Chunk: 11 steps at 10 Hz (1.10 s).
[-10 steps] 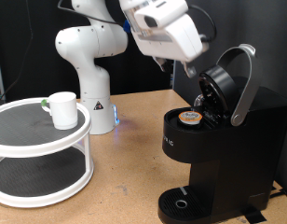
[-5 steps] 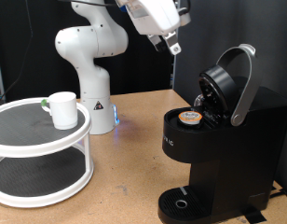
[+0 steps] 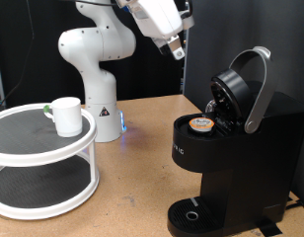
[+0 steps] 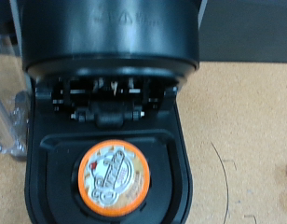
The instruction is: Make a cup of coffee with the keurig machine
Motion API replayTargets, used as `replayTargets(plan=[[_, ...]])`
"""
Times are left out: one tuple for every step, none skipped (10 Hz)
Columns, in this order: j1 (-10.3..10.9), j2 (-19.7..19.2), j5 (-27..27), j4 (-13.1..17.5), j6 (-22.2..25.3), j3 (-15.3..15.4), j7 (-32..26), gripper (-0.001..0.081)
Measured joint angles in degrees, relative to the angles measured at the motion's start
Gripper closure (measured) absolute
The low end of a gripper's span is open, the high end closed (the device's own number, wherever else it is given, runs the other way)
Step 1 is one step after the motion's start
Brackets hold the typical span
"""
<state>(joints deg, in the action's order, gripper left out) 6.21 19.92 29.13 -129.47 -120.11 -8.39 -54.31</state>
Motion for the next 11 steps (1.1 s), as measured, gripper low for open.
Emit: replayTargets(plan=[[0.20, 0.01, 1.65, 0.01, -0.14, 0.08, -0.05, 0.0001], [0.52, 0.06, 3.53, 0.07, -0.75, 0.28, -0.02, 0.0001], [0.90, 0.12, 5.20, 0.24, -1.28, 0.59, -0.01, 0.0001], [1.35, 0.13, 6.34, 0.52, -1.96, 1.09, 0.02, 0.0001], [1.67, 0.12, 7.15, 0.81, -2.50, 1.83, 0.06, 0.0001], [1.94, 0.09, 7.60, 1.07, -3.35, 2.74, 0.60, 0.0001], [2.07, 0.02, 7.64, 1.25, -4.39, 3.72, 1.52, 0.0001], [2.15, -0.09, 7.64, 1.43, -4.86, 4.78, 2.43, 0.0001], [2.29, -0.24, 7.64, 1.59, -5.22, 5.74, 3.18, 0.0001], [2.40, -0.46, 7.64, 1.70, -5.62, 6.70, 3.91, 0.0001], [2.56, -0.75, 7.64, 1.74, -6.22, 7.66, 4.51, 0.0001]])
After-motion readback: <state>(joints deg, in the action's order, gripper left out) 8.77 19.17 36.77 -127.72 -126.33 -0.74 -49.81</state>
